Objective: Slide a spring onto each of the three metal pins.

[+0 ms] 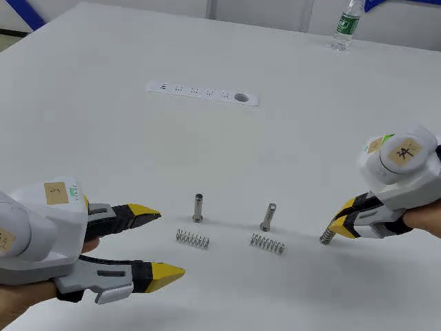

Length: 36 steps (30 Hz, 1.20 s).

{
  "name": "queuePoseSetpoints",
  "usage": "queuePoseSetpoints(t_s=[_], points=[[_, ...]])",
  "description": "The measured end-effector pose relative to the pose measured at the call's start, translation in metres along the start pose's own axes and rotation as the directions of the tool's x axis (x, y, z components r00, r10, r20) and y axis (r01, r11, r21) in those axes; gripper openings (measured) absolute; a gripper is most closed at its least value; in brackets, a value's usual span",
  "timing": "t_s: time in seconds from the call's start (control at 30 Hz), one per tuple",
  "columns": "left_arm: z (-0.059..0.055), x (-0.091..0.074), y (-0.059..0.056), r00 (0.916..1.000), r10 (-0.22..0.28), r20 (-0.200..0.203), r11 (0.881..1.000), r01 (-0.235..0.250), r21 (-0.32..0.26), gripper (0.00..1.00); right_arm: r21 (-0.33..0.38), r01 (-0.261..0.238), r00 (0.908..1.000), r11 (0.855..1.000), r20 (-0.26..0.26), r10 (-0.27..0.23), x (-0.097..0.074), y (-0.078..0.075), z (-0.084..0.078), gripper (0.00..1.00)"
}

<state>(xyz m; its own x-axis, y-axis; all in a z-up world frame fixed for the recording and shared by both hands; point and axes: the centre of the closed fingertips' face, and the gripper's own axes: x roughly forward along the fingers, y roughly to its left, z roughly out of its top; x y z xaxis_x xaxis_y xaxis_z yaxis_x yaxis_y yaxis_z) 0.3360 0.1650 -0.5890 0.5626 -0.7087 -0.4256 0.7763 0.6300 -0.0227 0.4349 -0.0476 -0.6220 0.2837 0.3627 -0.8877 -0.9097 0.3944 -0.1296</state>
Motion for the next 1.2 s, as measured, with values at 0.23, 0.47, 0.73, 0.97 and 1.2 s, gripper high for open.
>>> queuePoseSetpoints(t_s=[0.23,0.47,0.73,0.97,1.2], points=[[-0.002,-0.001,0.000,1.0000,0.005,0.003,1.000,-0.005,-0.006,0.55,0.004,-0.002,1.0000,1.000,0.007,0.002,0.001,-0.001,0.001,0.12],[-0.002,-0.001,0.000,1.0000,0.006,0.006,1.000,-0.006,-0.004,0.55,0.004,0.006,0.9999,1.000,0.015,-0.006,-0.002,0.000,0.002,0.14],[0.001,0.001,-0.002,1.0000,-0.004,0.008,1.000,0.004,0.010,0.55,-0.027,0.031,0.9985,0.999,0.047,-0.030,-0.015,0.003,0.016,0.16],[0.004,0.002,-0.003,0.9999,-0.012,0.010,1.000,0.012,0.020,0.55,-0.094,0.014,0.9975,0.995,0.070,-0.008,-0.017,0.020,0.035,0.17],[0.005,0.000,-0.003,0.9999,-0.012,0.011,1.000,0.012,0.025,0.55,-0.135,-0.032,0.9969,0.990,0.067,0.041,-0.002,0.038,0.044,0.17]])
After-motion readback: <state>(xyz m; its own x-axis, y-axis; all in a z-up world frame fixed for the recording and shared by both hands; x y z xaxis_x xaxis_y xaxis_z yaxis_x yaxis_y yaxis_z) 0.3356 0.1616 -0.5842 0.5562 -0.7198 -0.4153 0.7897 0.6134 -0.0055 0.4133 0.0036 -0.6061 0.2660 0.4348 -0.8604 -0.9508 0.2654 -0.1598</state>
